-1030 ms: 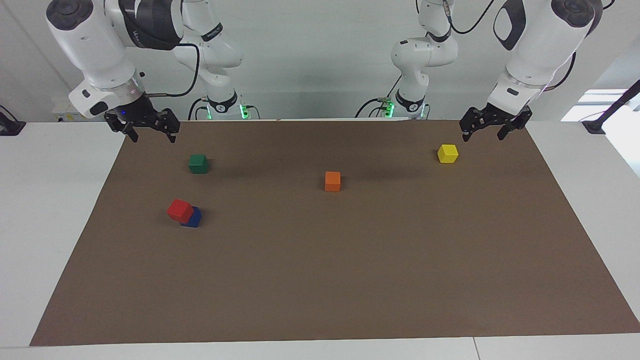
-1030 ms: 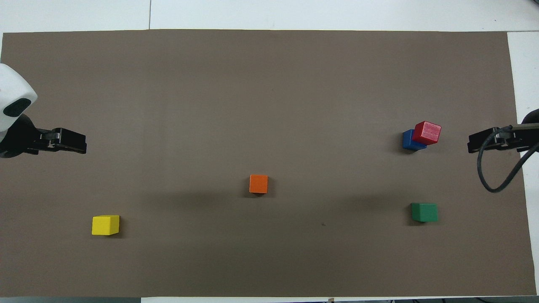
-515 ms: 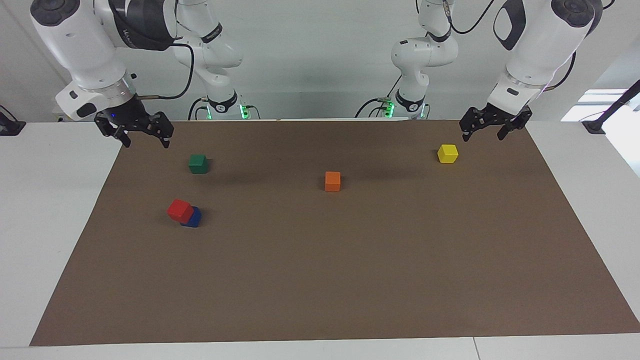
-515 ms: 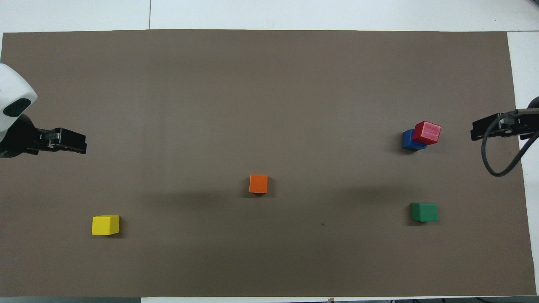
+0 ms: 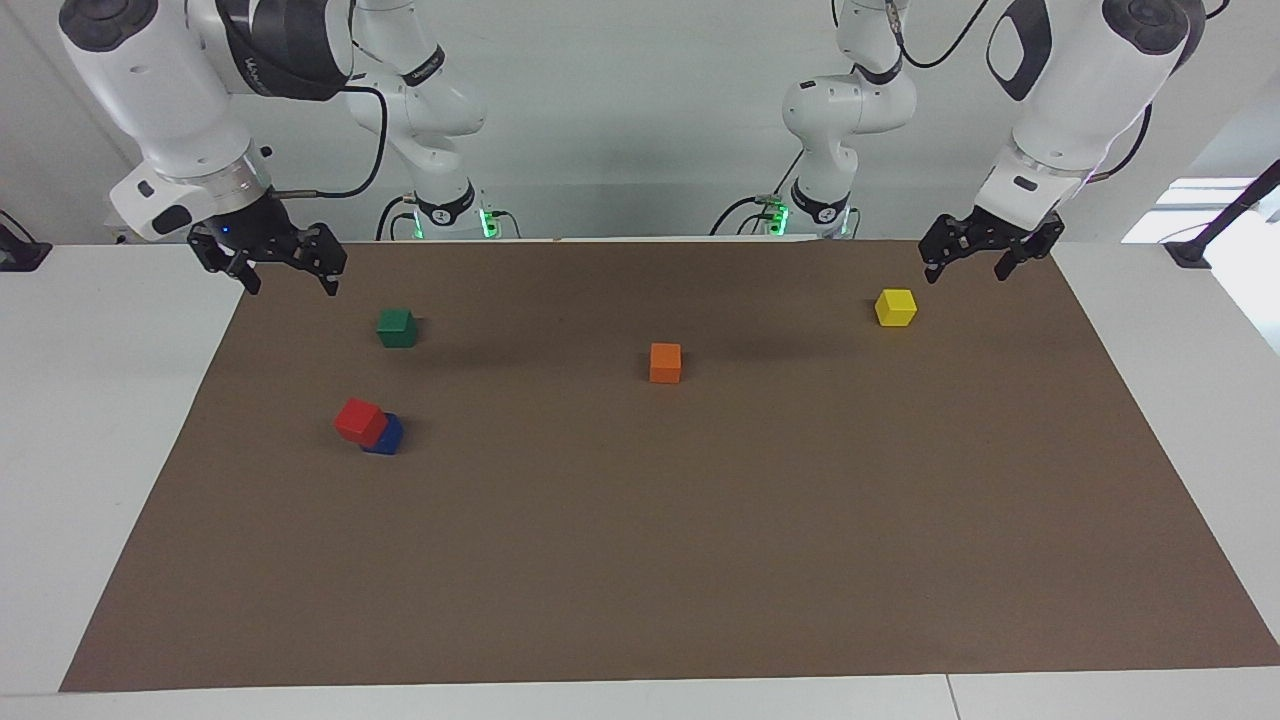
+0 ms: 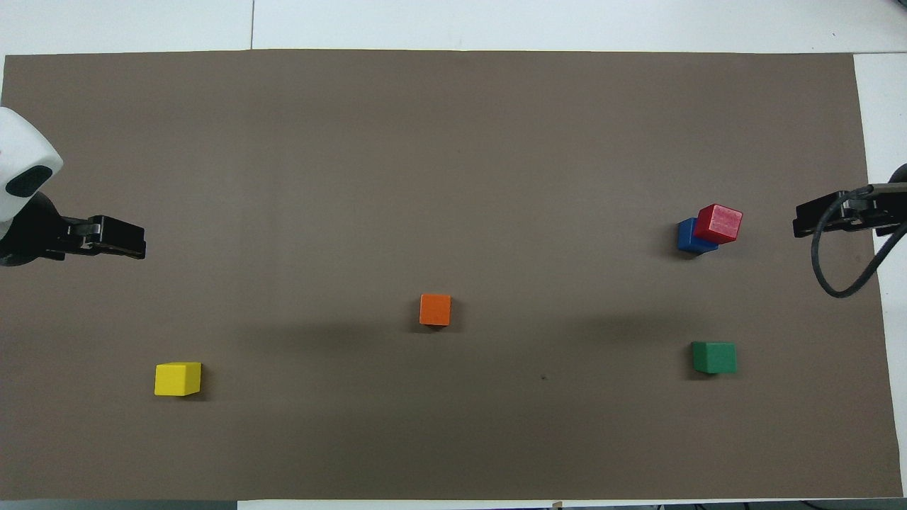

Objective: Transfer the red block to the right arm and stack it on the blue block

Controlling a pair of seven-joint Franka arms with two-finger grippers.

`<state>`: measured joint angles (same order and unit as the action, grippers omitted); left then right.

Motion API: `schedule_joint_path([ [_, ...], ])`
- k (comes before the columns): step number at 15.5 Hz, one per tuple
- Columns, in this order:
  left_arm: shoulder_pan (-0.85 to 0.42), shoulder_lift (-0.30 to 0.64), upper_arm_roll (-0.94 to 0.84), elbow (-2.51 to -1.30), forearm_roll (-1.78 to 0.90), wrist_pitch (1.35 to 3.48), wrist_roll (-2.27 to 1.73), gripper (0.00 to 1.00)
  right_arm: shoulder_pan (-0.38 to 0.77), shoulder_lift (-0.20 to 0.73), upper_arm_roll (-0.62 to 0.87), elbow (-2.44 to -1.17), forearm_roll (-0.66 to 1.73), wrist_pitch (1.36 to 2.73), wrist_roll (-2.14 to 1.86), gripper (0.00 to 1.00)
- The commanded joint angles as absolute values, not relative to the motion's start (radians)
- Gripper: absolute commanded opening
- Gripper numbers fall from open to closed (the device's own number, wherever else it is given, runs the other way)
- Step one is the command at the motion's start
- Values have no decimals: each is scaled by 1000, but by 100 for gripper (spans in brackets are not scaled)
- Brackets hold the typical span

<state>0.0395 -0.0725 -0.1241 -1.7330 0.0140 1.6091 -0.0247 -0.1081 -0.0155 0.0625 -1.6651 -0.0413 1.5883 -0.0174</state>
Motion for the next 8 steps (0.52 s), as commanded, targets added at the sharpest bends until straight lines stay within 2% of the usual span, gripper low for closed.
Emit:
schedule_joint_path([
  [1,46,-80,-123,-1738,2,1608,-9,100,-121,-5,64,-1643,-14,1560,-35,100],
  [8,46,-80,-123,-1738,2,1609,-9,100,-140,-5,63,-1643,23,1560,-29,100],
])
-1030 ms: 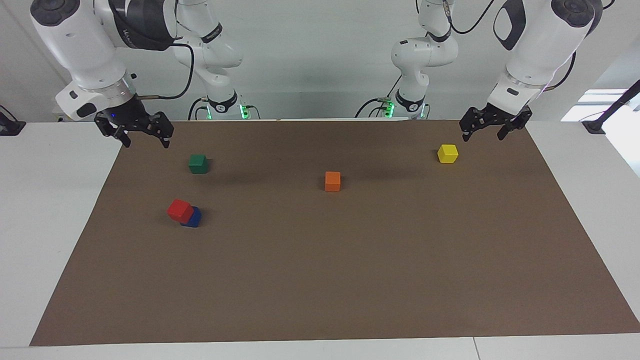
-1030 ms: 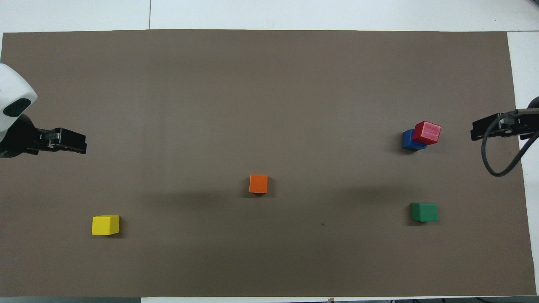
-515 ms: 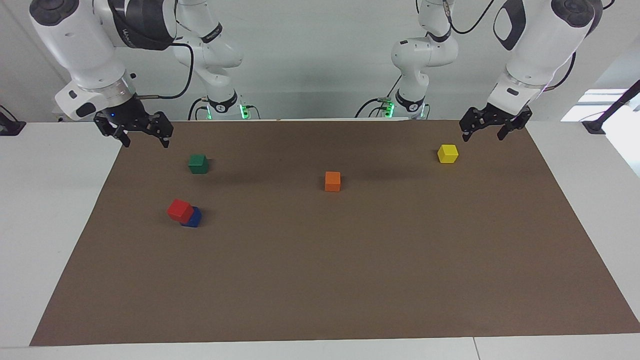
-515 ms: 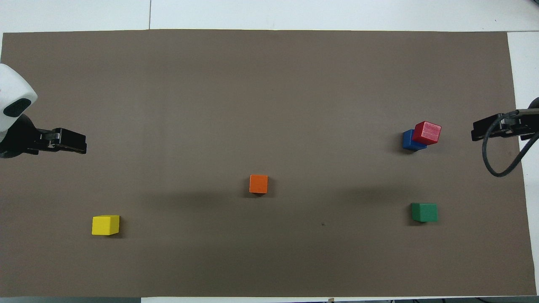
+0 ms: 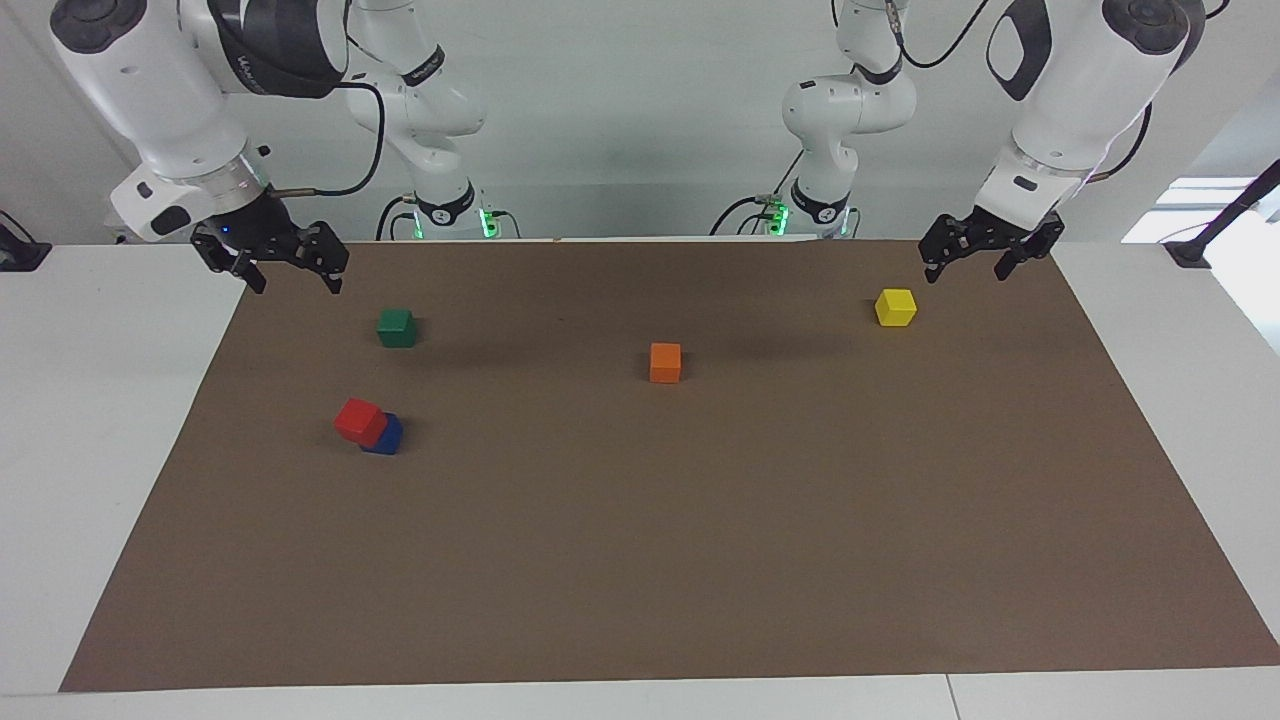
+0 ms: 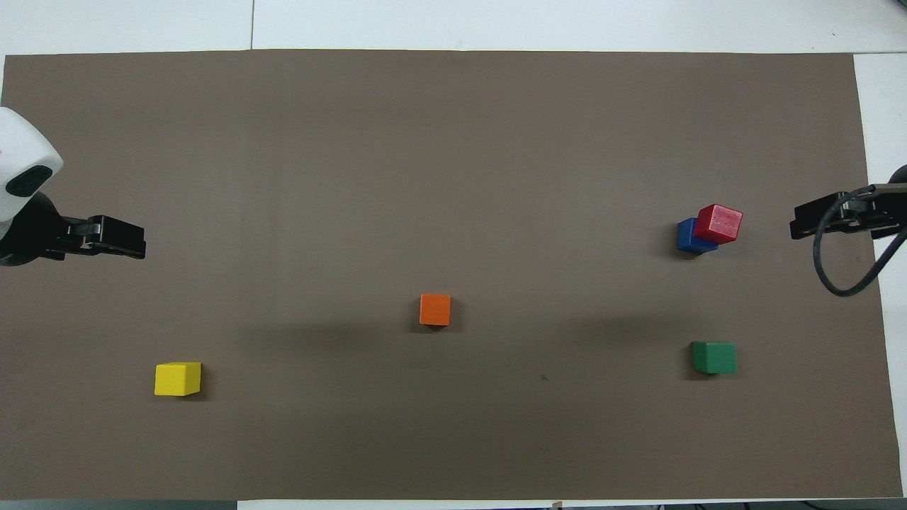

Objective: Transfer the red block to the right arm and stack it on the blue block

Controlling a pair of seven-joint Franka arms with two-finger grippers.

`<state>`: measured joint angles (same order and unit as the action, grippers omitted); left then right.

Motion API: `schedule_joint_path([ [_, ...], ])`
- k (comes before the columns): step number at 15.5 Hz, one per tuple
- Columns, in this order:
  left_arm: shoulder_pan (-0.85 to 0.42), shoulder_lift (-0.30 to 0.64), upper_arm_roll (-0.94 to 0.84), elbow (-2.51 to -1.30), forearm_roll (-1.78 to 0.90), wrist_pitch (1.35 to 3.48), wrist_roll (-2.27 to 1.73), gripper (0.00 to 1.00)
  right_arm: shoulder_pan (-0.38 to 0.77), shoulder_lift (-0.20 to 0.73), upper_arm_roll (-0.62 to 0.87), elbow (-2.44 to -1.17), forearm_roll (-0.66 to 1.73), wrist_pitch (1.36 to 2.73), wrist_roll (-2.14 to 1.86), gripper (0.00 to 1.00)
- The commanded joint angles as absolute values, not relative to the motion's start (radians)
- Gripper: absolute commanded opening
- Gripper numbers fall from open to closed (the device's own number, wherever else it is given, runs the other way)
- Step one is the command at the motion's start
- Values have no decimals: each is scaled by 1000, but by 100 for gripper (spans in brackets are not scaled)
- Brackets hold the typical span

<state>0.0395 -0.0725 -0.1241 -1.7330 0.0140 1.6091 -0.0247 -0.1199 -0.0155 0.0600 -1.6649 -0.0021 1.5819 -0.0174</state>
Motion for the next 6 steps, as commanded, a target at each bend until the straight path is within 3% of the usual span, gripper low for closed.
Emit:
schedule_joint_path([
  [1,46,-80,-123,-1738,2,1609,-9,100,-143,-5,63,-1646,23,1560,-28,100],
  [6,46,-80,-123,-1738,2,1609,-9,100,-146,-6,63,-1646,14,1560,-29,100],
])
